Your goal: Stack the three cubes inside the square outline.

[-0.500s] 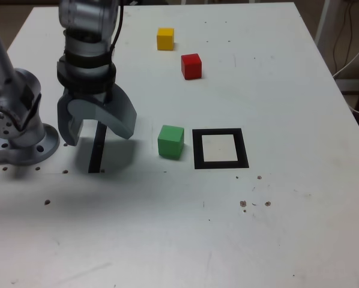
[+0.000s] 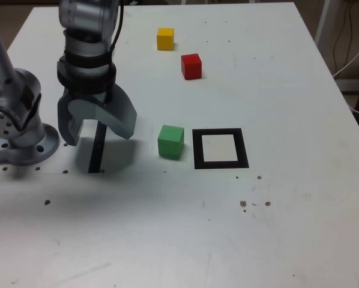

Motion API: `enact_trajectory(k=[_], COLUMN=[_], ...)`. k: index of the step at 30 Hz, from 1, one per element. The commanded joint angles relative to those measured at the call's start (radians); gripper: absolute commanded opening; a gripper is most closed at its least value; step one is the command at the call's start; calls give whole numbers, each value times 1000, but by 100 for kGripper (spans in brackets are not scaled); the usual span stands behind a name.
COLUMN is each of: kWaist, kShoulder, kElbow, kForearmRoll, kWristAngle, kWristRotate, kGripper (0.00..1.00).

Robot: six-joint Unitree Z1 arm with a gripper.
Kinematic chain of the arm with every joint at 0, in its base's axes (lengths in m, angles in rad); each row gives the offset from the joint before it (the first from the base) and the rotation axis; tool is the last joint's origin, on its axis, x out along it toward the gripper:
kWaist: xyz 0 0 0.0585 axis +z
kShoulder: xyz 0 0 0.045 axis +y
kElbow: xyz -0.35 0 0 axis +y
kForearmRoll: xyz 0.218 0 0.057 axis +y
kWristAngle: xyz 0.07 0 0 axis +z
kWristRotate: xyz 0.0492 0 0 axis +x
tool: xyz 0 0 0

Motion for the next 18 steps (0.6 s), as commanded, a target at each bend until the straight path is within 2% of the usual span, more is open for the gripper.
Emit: enact_trajectory(k=[1, 8, 18], kWaist=[1, 1, 14], kShoulder=[-2, 4, 27], kElbow=[-2, -22, -163], kForearmRoll=[6, 26, 132], kWristAngle=[0, 6, 34], kWristRotate=[-2, 1, 37], kGripper=[99, 99, 99])
